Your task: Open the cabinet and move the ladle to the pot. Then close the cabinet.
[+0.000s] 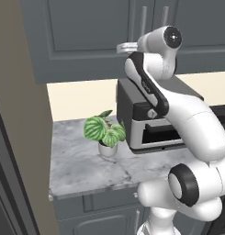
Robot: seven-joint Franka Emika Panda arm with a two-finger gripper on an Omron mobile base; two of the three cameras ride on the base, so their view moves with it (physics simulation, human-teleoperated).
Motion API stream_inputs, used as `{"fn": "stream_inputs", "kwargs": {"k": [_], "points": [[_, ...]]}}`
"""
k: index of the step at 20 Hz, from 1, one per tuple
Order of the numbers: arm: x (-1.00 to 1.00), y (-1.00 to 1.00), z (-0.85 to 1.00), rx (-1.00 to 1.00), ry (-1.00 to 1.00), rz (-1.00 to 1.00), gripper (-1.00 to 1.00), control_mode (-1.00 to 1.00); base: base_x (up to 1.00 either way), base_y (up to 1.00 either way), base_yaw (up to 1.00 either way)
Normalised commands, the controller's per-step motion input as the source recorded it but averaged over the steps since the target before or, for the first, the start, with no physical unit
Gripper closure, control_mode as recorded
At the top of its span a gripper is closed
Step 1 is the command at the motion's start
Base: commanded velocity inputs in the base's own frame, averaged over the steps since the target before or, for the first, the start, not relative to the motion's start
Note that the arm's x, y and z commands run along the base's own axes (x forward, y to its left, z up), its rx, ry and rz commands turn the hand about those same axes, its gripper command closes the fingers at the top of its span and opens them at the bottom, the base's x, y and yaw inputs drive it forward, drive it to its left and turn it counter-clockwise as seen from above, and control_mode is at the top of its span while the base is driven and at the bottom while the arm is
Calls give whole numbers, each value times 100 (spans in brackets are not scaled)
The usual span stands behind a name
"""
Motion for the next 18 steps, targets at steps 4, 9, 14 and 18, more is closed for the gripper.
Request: {"fn": "stream_inputs", "kwargs": {"k": [4,9,14,18], "points": [[-51,62,0,0,-4,7,100,-100,0,0,0],[-80,58,3,0,0,3,100,-100,0,0,0],[-99,52,6,0,0,0,100,-100,0,0,0],[-100,49,11,0,0,0,100,-100,0,0,0]]}}
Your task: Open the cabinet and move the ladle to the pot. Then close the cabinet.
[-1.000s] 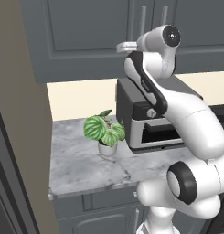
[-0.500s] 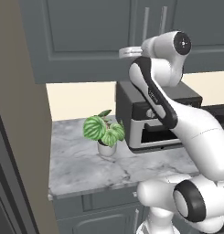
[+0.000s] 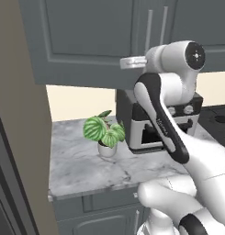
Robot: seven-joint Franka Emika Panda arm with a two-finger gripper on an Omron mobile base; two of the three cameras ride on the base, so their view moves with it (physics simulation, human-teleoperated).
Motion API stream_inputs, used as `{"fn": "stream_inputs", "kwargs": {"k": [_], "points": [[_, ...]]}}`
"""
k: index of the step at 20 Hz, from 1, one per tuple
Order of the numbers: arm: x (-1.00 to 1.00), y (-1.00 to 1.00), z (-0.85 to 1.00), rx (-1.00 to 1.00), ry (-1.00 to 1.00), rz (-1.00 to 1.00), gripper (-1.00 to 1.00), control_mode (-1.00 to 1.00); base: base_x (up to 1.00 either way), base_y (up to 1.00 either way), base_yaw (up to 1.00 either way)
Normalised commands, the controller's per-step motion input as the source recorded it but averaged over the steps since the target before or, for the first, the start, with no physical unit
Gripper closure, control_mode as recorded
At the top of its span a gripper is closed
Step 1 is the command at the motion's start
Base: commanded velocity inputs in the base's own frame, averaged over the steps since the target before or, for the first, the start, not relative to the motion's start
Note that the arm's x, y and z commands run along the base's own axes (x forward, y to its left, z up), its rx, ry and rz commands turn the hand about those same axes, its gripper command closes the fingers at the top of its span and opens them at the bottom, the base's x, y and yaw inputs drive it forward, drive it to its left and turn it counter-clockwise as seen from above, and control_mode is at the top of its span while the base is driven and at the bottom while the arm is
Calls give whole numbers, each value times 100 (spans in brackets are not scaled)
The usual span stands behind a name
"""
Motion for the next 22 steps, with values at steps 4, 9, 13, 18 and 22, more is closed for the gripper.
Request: {"fn": "stream_inputs", "kwargs": {"k": [4,9,13,18,22], "points": [[-100,58,11,0,0,0,100,-100,0,0,0],[-100,68,7,0,0,0,100,-100,0,0,0],[-89,76,5,0,0,0,100,-100,0,0,0],[-73,74,3,0,0,0,100,-100,0,0,0],[-47,63,0,0,1,0,100,-100,0,0,0]]}}
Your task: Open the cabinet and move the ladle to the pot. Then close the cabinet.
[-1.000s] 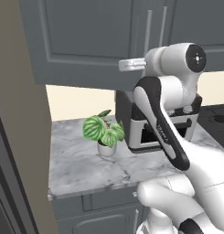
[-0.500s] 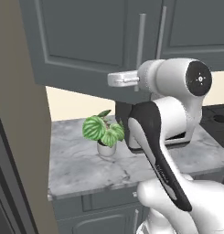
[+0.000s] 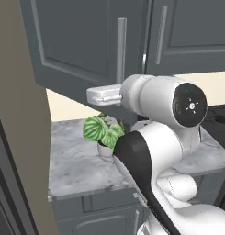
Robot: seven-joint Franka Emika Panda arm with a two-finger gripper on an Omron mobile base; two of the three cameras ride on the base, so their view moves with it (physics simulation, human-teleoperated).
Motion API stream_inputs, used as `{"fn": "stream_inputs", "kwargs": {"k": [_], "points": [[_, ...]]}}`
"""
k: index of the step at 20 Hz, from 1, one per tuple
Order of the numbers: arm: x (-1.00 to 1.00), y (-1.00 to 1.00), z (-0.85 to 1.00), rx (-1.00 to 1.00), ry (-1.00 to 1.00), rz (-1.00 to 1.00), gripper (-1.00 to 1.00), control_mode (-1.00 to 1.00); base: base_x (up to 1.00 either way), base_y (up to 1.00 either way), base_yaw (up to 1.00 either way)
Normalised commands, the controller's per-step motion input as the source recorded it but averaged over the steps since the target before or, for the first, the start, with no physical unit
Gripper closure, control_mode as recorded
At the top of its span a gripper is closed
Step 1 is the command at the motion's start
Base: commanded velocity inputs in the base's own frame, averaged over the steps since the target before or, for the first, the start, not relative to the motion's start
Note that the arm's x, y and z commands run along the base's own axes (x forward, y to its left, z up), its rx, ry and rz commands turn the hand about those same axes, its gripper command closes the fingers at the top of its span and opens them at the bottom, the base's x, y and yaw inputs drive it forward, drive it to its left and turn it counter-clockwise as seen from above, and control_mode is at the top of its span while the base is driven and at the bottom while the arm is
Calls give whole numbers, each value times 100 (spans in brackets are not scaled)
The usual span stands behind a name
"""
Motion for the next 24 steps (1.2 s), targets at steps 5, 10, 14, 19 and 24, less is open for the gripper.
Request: {"fn": "stream_inputs", "kwargs": {"k": [5,10,14,19,24], "points": [[-19,30,0,0,6,0,-100,-100,0,0,0],[-49,-48,5,2,8,-1,-100,-100,0,0,0],[-69,-89,10,7,12,-2,-100,-100,0,0,0],[-48,-100,14,10,14,-3,-100,-100,0,0,0],[15,-85,3,12,17,-1,-100,-100,0,0,0]]}}
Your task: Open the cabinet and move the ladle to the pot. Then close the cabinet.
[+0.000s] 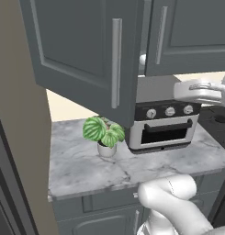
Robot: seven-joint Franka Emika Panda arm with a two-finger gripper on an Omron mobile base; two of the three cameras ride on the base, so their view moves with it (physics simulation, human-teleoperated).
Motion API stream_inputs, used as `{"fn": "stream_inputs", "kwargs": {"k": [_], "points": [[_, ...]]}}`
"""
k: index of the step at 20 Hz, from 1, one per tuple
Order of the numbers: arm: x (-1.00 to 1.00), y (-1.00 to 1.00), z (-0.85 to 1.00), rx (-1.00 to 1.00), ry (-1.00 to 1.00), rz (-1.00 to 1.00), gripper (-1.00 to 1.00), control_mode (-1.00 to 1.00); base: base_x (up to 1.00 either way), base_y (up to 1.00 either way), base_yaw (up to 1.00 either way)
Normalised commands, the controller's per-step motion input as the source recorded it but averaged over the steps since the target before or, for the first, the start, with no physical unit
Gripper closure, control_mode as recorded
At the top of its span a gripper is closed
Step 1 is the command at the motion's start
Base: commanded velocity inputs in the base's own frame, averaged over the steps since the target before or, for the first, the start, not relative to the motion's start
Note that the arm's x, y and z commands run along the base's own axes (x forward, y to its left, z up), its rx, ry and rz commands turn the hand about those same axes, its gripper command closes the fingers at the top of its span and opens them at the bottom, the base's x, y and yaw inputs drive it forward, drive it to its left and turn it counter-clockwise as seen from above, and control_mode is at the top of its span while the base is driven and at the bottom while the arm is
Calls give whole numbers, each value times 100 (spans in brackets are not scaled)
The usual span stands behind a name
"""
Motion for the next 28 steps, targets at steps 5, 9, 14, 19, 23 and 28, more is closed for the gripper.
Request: {"fn": "stream_inputs", "kwargs": {"k": [5,9,14,19,23,28], "points": [[59,-33,-2,20,10,0,-100,-100,0,0,0],[56,-4,-11,20,7,4,-100,-100,0,0,0],[59,0,-18,17,8,6,-100,-100,0,0,0],[56,8,-20,15,10,8,-100,-100,0,0,0],[27,36,-12,9,5,12,-100,-100,0,0,0],[7,48,-3,6,0,14,-100,-100,0,0,0]]}}
